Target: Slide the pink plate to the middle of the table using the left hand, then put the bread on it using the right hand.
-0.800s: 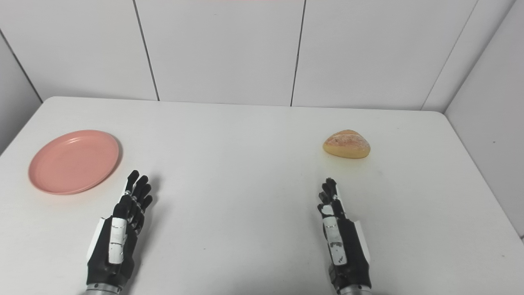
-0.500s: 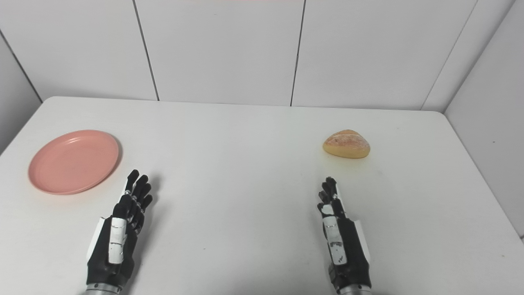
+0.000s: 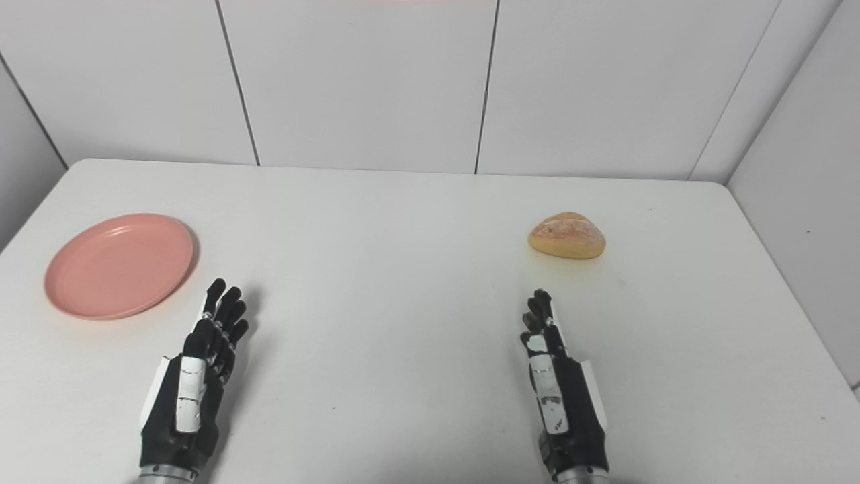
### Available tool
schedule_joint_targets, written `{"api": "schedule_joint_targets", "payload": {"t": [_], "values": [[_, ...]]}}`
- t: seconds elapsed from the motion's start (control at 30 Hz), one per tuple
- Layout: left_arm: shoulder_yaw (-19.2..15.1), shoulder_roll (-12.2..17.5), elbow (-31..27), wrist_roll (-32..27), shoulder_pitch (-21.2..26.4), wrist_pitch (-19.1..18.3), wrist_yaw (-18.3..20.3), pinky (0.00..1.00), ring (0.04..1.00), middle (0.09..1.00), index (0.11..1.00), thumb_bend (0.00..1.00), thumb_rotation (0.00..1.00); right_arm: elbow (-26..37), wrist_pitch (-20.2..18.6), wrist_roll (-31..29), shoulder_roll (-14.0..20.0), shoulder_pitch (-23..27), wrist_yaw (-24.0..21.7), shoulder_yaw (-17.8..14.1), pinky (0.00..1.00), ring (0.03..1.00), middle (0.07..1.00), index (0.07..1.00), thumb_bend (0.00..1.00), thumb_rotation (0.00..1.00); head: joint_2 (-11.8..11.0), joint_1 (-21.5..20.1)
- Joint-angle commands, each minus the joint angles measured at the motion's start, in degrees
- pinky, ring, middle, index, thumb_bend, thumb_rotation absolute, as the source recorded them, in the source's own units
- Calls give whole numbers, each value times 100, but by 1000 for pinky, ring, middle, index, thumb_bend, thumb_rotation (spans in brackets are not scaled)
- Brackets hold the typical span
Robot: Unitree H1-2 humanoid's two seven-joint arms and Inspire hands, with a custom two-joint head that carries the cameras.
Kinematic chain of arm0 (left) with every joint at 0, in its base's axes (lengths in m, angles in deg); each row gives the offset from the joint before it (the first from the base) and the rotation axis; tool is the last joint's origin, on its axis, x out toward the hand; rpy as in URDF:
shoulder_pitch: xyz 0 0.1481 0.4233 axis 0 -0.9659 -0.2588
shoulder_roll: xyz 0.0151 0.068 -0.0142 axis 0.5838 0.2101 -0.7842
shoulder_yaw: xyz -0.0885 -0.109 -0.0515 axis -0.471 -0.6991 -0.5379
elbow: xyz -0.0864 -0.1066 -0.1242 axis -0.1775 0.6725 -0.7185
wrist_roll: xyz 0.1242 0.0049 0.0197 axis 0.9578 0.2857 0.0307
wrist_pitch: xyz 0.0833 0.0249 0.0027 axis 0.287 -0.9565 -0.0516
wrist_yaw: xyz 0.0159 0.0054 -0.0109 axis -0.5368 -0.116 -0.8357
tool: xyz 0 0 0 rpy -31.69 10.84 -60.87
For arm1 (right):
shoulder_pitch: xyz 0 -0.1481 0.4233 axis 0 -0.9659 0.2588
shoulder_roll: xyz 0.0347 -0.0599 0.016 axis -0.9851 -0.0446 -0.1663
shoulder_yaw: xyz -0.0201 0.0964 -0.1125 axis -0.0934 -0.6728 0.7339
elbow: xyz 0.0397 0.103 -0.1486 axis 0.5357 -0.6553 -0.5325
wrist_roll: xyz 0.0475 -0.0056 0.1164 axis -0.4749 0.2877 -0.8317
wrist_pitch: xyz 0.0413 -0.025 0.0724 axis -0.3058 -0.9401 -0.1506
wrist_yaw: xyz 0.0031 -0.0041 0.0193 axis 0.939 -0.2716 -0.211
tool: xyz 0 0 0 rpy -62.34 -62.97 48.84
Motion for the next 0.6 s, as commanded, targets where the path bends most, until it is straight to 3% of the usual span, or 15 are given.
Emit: {"api": "schedule_joint_targets", "payload": {"t": [0.0,0.3,0.57], "values": [[-2,64,-93,-10,6,54,65,1000,1000,1000,1000,825,992,240,41,6,-18,33,-29,24,1000,1000,1000,999,879,958,-3,-6],[1,44,-41,2,14,100,59,1000,1000,1000,1000,815,992,218,48,-48,-4,33,-48,16,1000,1000,1000,1000,878,951,-52,72],[130,-174,110,271,-35,380,-87,1000,1000,1000,1000,778,1000,-10,302,-215,218,-3,-179,-130,1000,1000,1000,1000,855,962,-450,724]]}}
